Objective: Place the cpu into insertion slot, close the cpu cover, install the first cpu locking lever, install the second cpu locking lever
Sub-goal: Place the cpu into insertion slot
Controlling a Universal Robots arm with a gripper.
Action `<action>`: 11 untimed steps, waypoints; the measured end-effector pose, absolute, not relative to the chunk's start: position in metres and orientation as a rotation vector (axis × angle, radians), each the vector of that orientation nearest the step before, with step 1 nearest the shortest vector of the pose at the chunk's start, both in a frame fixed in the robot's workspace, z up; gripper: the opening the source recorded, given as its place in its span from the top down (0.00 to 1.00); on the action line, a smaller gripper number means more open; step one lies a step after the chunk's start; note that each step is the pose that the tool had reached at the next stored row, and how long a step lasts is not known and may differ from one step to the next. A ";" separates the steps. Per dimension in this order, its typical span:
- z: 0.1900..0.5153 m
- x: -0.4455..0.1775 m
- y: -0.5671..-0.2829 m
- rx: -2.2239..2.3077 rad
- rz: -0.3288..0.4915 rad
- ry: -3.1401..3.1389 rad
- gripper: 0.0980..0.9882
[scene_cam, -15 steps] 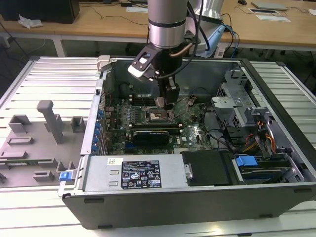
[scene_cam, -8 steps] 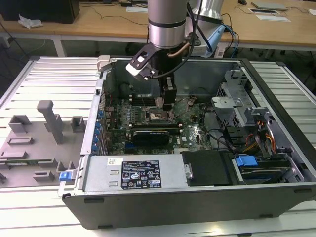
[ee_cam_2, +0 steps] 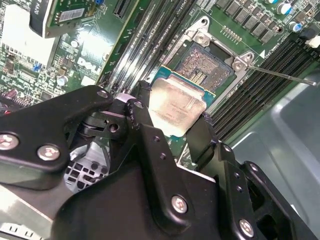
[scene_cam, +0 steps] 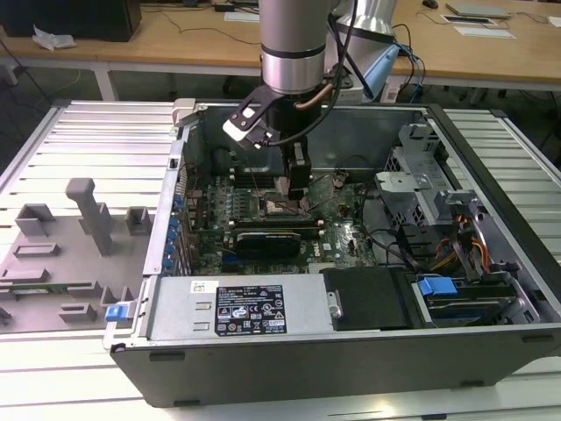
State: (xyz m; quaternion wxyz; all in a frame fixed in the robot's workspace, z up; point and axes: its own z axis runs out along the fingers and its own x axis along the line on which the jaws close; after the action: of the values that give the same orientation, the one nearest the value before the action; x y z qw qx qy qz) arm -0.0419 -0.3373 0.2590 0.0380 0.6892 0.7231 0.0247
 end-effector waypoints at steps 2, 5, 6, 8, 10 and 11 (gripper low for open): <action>0.257 -0.042 -0.336 2.115 0.075 2.218 0.51; 0.255 -0.042 -0.334 2.114 0.076 2.218 0.51; 0.255 -0.042 -0.334 2.114 0.076 2.218 0.51; 0.255 -0.042 -0.333 2.114 0.076 2.218 0.51; 0.255 -0.042 -0.333 2.114 0.076 2.218 0.51; 0.255 -0.042 -0.333 2.114 0.076 2.218 0.51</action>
State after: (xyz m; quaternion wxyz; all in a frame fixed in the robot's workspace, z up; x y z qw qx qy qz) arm -0.0420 -0.3333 0.2545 0.0380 0.6893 0.7231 0.0247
